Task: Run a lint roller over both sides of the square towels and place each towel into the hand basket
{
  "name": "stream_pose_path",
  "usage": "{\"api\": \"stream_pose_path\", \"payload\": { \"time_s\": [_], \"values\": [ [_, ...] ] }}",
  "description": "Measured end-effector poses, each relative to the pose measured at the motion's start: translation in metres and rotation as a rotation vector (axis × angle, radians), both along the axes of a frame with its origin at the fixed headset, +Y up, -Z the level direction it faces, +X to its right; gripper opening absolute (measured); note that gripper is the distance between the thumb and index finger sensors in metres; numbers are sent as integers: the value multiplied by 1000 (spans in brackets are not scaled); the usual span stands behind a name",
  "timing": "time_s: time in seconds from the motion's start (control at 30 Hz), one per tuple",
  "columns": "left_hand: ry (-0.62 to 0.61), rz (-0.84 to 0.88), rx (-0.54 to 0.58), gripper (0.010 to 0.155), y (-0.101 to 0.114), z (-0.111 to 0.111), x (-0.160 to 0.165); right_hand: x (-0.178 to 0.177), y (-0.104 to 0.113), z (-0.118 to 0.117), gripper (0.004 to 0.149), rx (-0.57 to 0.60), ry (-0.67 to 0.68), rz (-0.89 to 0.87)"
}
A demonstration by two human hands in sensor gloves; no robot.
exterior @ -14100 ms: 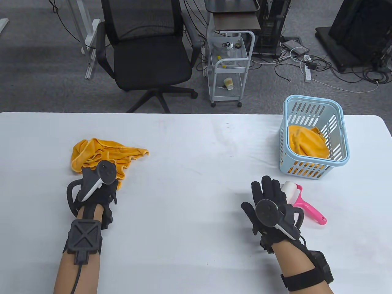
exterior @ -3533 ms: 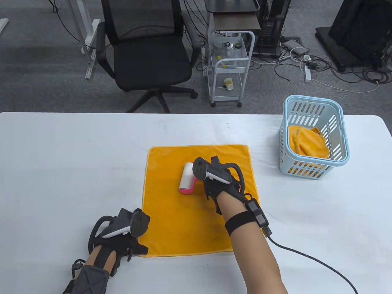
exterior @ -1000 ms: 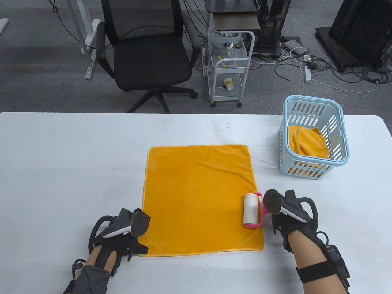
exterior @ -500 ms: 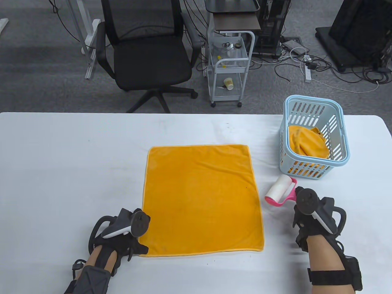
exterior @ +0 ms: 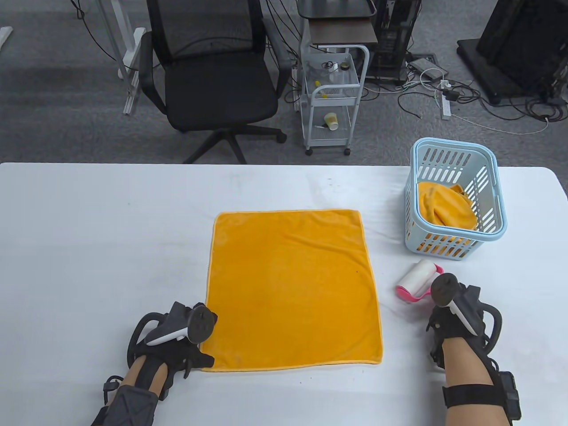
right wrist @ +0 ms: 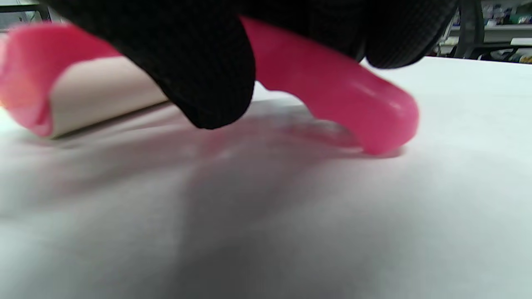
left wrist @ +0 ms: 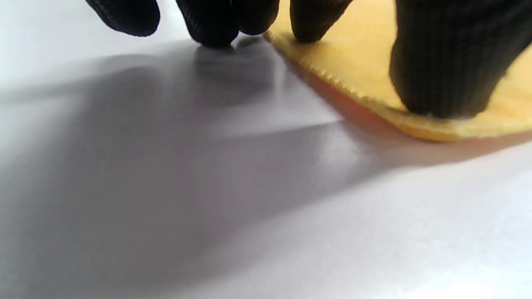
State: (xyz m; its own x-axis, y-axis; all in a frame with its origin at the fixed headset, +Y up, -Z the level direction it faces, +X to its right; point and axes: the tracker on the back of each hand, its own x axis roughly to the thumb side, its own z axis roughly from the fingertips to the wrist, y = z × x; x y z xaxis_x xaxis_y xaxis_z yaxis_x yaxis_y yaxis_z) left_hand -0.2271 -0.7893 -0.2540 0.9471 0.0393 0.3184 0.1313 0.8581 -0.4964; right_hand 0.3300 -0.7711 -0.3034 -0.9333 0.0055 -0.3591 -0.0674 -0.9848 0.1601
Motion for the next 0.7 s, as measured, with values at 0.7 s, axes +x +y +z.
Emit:
{"api": "stream_pose_path", "payload": {
  "time_s": [0.7],
  "values": [
    [-205,-173,7,61,3,19,35,-129,25,39,64,-307,792,-137]
  ]
}}
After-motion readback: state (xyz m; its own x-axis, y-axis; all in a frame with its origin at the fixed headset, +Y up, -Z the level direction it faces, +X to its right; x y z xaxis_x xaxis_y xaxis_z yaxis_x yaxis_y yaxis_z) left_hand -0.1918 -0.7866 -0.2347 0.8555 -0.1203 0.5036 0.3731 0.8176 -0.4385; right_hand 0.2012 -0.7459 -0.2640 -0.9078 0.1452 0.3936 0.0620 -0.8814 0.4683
